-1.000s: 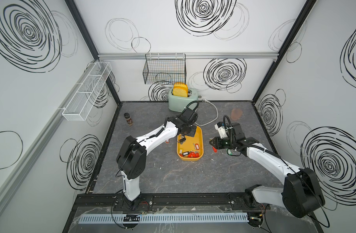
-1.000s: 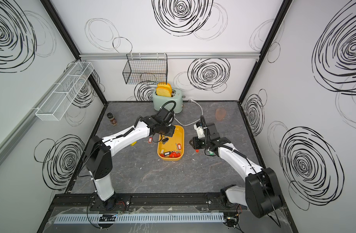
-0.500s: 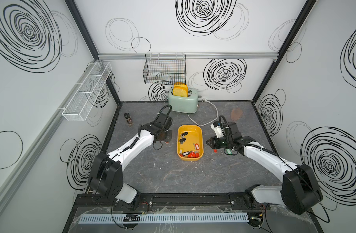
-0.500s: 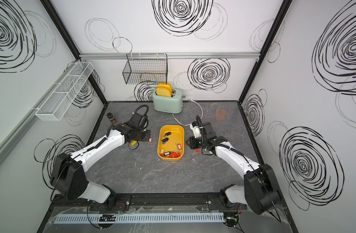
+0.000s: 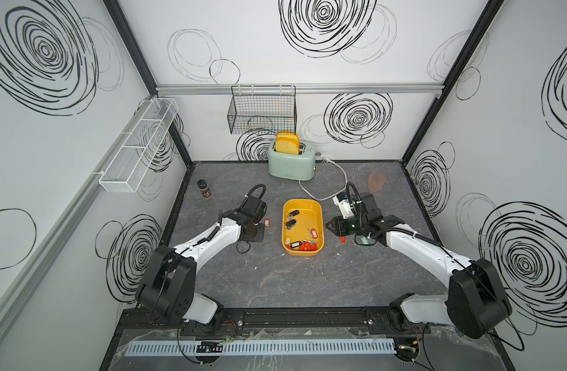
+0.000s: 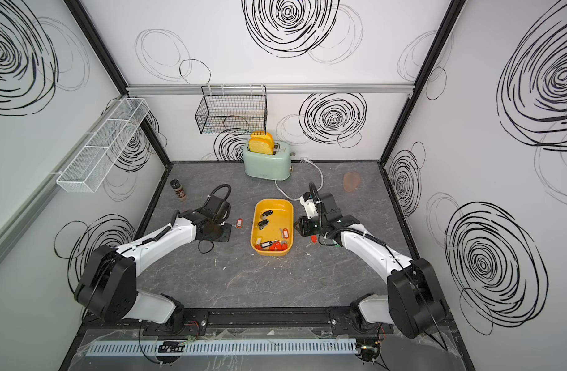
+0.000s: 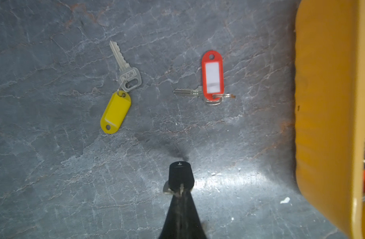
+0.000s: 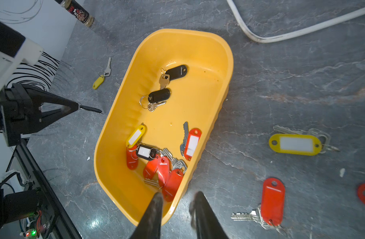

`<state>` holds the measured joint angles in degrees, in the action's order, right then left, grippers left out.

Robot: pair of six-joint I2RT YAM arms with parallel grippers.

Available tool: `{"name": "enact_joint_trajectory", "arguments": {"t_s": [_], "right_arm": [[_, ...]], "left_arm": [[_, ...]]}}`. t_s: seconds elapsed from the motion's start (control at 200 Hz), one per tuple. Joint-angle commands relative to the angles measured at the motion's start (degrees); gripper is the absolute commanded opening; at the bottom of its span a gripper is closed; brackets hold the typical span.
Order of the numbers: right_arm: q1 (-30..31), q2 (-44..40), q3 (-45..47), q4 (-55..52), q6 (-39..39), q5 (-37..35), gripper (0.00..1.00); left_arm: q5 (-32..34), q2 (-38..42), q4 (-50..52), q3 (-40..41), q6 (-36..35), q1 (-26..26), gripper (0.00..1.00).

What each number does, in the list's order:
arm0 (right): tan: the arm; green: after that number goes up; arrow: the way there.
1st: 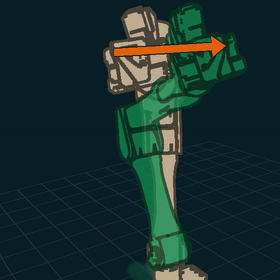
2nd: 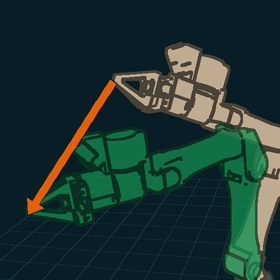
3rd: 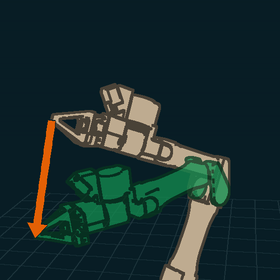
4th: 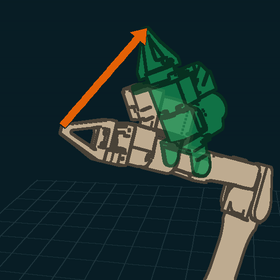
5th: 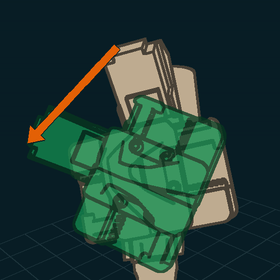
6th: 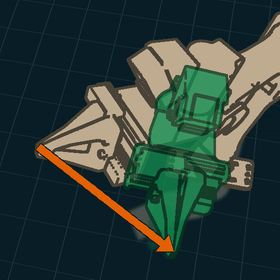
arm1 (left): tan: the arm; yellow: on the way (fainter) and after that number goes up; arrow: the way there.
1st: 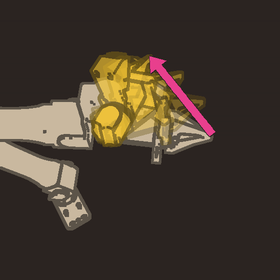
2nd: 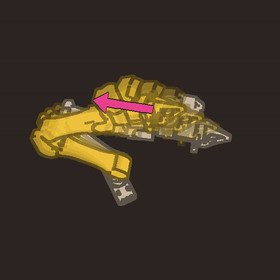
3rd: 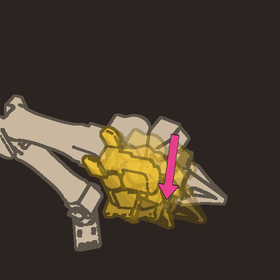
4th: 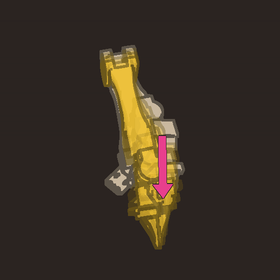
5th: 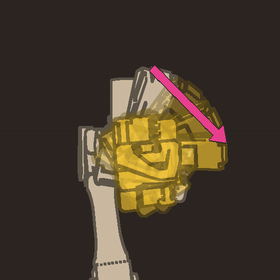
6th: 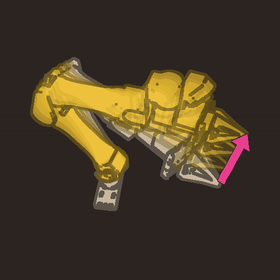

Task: Take the keys out of the storage box
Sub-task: Place the key at the center of the board, then pick up the key from the storage box.

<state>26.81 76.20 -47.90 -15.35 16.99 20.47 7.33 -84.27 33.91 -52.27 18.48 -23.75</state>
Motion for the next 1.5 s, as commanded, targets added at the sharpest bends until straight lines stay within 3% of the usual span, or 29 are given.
{"name": "enact_joint_trajectory", "arguments": {"t_s": [0.0, 0.375, 0.525, 0.6, 1.121, 1.496], "right_arm": [[0.3, 0.5, -1.4, -0.2, 0.3, -0.5, 0.3], [0.3, 0.7, -1.1, 0.1, 0.1, -0.7, 0.3], [0.3, 0.4, -0.6, 0.3, 0.2, -1.0, 0.31], [0.3, 0.4, -0.5, 0.4, 0.2, -1.2, 0.31], [0.1, 0.3, -0.9, 0.4, -0.8, -1.0, 0.31], [-1.5, -1.2, -0.2, -0.2, -1.2, -0.2, 0.3]], "left_arm": [[0.1, -1.0, -2.5, 1.3, 1.6, -1.5, 0.0], [-1.0, -2.9, -4.1, 3.3, 4.3, -6.5, 0.03], [-1.1, -3.4, -4.0, 2.8, 4.9, -7.3, 0.24], [-0.8, -3.1, -3.3, 2.0, 4.8, -7.3, 0.3], [-1.8, -2.1, 0.3, -8.6, 3.8, -7.4, 0.36], [-7.2, -6.0, -1.8, -16.1, 0.7, -12.8, 0.41]]}}
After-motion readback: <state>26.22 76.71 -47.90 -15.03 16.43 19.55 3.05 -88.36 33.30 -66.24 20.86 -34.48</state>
